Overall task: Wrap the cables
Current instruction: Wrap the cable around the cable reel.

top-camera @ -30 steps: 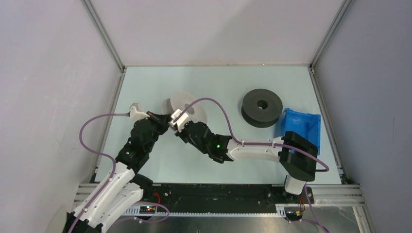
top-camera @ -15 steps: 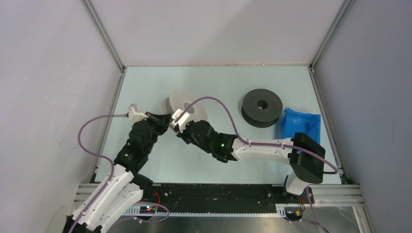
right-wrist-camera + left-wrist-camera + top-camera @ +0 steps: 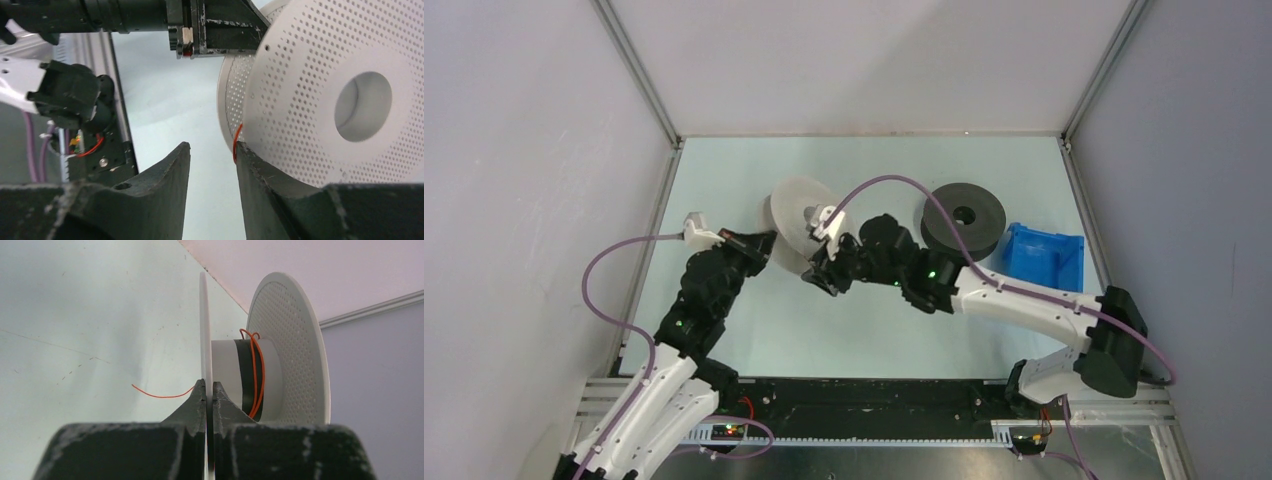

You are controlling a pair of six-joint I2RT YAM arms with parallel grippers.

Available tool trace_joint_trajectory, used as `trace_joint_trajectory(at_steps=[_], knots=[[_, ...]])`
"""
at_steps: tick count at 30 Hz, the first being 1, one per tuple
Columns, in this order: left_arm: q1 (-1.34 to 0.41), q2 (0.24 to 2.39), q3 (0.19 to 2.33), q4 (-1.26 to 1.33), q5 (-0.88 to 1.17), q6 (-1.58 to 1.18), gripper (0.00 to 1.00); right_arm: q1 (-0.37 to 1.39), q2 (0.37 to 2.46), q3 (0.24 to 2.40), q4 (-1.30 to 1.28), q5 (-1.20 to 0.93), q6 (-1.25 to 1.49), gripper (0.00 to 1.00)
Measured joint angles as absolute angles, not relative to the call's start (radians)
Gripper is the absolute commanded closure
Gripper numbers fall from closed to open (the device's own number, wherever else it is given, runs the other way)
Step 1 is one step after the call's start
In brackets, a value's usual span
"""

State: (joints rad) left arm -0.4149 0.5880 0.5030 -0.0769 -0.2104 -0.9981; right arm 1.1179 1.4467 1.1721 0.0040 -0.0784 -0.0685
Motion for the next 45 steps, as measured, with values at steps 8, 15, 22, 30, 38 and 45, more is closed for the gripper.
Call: trace_joint_trajectory(at_steps=[8, 15, 22, 30, 38, 45], knots=[[-0.378, 0.584, 0.503, -0.078, -0.131, -0.999, 1.0, 0.965, 1.332, 1.171, -0.109, -0.29, -0.005, 0.6], [-0.357, 0.578, 0.503, -0.078, -0.1, -1.015, 1.0, 0.926, 1.218, 1.129, -0.104, -0.325, 0.027, 0.59], [-0.298, 0.581, 0.505, -0.078, -0.028, -1.021, 1.0, 0.81, 1.103, 0.947, -0.037, -0.305, 0.072, 0.55], [-0.219, 0.587, 0.513, -0.077, 0.094, -1.023, 1.0, 0.531, 1.082, 0.72, 0.18, -0.494, 0.109, 0.51], [-0.213, 0.591, 0.518, -0.064, 0.182, -1.048, 1.0, 0.482, 1.375, 0.687, 0.428, -0.744, 0.126, 0.5], [-0.213, 0.596, 0.52, -0.04, 0.22, -1.066, 1.0, 0.476, 1.555, 0.686, 0.692, -0.865, 0.211, 0.51]])
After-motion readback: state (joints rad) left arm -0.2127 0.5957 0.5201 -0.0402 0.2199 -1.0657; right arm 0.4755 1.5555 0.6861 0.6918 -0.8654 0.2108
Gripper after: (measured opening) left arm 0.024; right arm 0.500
